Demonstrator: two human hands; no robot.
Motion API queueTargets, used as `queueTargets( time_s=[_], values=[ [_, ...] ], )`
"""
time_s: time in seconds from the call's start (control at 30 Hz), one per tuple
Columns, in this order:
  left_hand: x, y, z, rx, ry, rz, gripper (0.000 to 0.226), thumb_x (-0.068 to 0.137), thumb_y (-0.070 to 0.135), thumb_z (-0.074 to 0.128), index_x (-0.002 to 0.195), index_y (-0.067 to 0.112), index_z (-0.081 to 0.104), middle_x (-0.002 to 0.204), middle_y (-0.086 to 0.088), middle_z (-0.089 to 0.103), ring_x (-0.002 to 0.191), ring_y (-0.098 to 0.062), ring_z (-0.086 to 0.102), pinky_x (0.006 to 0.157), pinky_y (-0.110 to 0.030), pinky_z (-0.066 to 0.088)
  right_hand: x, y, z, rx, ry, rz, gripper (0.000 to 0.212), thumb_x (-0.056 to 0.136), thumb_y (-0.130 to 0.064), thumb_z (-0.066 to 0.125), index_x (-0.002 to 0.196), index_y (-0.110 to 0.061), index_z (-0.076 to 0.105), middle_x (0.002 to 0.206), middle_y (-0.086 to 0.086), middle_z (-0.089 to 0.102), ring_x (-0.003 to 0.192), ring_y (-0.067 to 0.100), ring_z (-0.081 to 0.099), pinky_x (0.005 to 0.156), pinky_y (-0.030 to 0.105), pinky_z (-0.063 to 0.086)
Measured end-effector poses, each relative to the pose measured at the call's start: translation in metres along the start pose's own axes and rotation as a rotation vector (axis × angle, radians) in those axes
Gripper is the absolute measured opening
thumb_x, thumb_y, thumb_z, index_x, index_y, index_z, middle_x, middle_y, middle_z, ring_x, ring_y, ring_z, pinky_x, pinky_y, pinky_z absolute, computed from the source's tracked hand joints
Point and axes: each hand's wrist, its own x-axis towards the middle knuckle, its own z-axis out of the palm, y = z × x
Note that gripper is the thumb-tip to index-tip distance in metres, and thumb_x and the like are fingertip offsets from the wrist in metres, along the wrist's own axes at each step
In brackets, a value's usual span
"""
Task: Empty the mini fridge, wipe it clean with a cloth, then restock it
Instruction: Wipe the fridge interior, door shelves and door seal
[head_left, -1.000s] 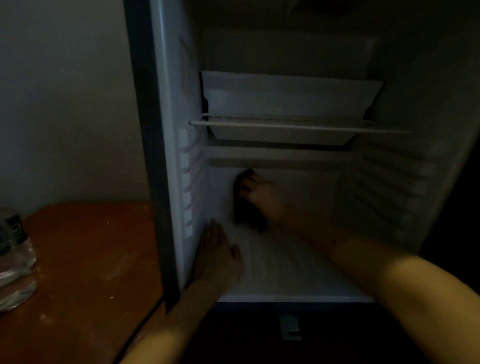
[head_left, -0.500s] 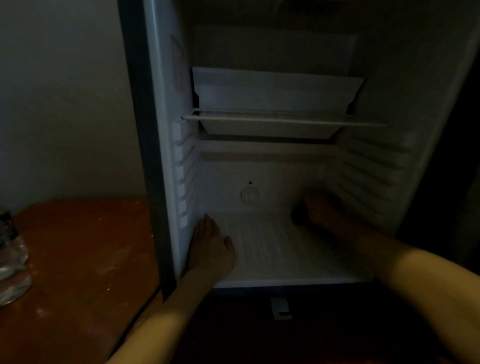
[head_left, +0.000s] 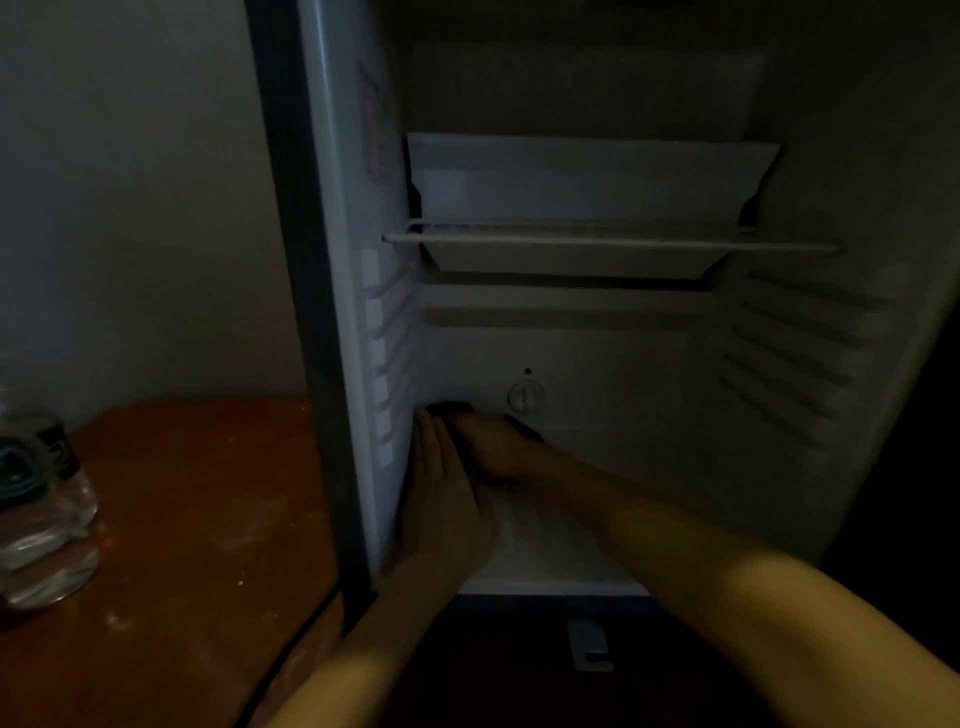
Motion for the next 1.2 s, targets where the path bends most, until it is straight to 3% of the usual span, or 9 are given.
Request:
queueTargets(
  time_s=[0.17, 0.3, 0.4, 0.57, 0.73, 0.8, 0.87, 1.03, 1.2],
  values=[
    [0.000, -0.006, 0.000, -0.041, -0.031, 0.020, 0.075, 0.101, 0.030, 0.035, 0.150, 0.007, -0.017, 0.160, -0.008, -0.016, 0.149, -0.019, -0.007, 0.119, -0.026, -0.006, -0.002, 0.009, -0.010, 0.053, 0.010, -0.067, 0.040, 0.092, 0.012, 0.047, 0.131, 0.009, 0.050, 0.142, 0.022, 0.045, 0.128, 0.017, 0.038, 0.111, 0.023, 0.024],
    [-0.002, -0.005, -0.005, -0.020, -0.051, 0.051, 0.070, 0.102, 0.028, 0.035, 0.152, 0.004, -0.007, 0.161, -0.009, -0.009, 0.149, -0.018, -0.002, 0.116, -0.021, -0.005, -0.024, 0.037, -0.020, 0.194, 0.084, 0.000, 0.036, 0.090, 0.015, 0.045, 0.123, 0.008, 0.059, 0.131, 0.023, 0.057, 0.120, 0.022, 0.051, 0.109, 0.028, 0.035],
    [-0.002, -0.006, -0.005, -0.040, -0.088, 0.041, 0.068, 0.102, 0.028, 0.034, 0.153, 0.004, -0.004, 0.162, -0.009, -0.006, 0.149, -0.019, 0.001, 0.117, -0.022, -0.002, -0.052, 0.066, -0.043, 0.273, 0.130, 0.132, 0.029, 0.092, 0.010, 0.051, 0.118, 0.007, 0.062, 0.125, 0.023, 0.060, 0.109, 0.019, 0.055, 0.096, 0.010, 0.039],
    [-0.001, -0.007, -0.003, -0.013, -0.120, 0.033, 0.066, 0.103, 0.029, 0.031, 0.153, 0.003, -0.003, 0.162, -0.010, -0.004, 0.149, -0.020, 0.003, 0.120, -0.026, 0.001, -0.102, 0.100, -0.070, 0.330, 0.375, 0.356, 0.023, 0.087, 0.005, 0.063, 0.109, 0.008, 0.065, 0.116, 0.028, 0.063, 0.103, 0.030, 0.060, 0.089, 0.026, 0.048],
    [0.000, -0.005, -0.002, 0.036, -0.119, 0.037, 0.064, 0.102, 0.028, 0.030, 0.152, 0.001, 0.001, 0.162, -0.012, 0.001, 0.149, -0.022, 0.006, 0.121, -0.028, 0.004, -0.091, 0.106, -0.055, 0.494, 0.801, 0.613, 0.024, 0.098, 0.005, 0.041, 0.105, 0.003, 0.064, 0.115, 0.026, 0.062, 0.099, 0.036, 0.062, 0.079, 0.031, 0.051],
    [0.001, -0.005, 0.000, 0.043, -0.117, 0.035, 0.063, 0.102, 0.028, 0.030, 0.153, 0.001, 0.003, 0.162, -0.012, 0.003, 0.148, -0.022, 0.008, 0.121, -0.028, 0.005, -0.084, 0.103, -0.063, 0.680, 0.901, 0.627, 0.031, 0.098, 0.007, 0.038, 0.124, 0.008, 0.055, 0.126, 0.020, 0.055, 0.109, 0.032, 0.057, 0.085, 0.027, 0.050],
    [0.003, -0.005, 0.002, 0.051, -0.113, 0.035, 0.063, 0.102, 0.028, 0.030, 0.153, 0.001, 0.005, 0.161, -0.012, 0.006, 0.148, -0.022, 0.010, 0.121, -0.028, 0.006, -0.080, 0.102, -0.070, 0.779, 0.934, 0.633, 0.040, 0.099, 0.005, 0.036, 0.138, 0.008, 0.041, 0.138, 0.022, 0.047, 0.124, 0.036, 0.048, 0.103, 0.039, 0.042],
    [0.006, -0.007, 0.005, 0.086, -0.109, 0.039, 0.062, 0.101, 0.029, 0.030, 0.153, 0.001, 0.009, 0.161, -0.012, 0.010, 0.148, -0.021, 0.012, 0.120, -0.029, 0.008, -0.072, 0.081, -0.096, 0.983, 1.072, 0.530, 0.041, 0.104, -0.005, 0.027, 0.143, 0.007, 0.033, 0.145, 0.025, 0.039, 0.133, 0.041, 0.040, 0.106, 0.041, 0.039],
    [0.008, -0.009, 0.009, 0.114, -0.104, 0.040, 0.062, 0.101, 0.030, 0.030, 0.153, 0.002, 0.010, 0.161, -0.011, 0.012, 0.148, -0.022, 0.013, 0.120, -0.030, 0.010, -0.083, 0.068, -0.106, 0.966, 0.925, 0.513, 0.040, 0.102, -0.001, 0.028, 0.138, 0.006, 0.041, 0.140, 0.029, 0.045, 0.129, 0.041, 0.044, 0.101, 0.042, 0.040]
  ],
)
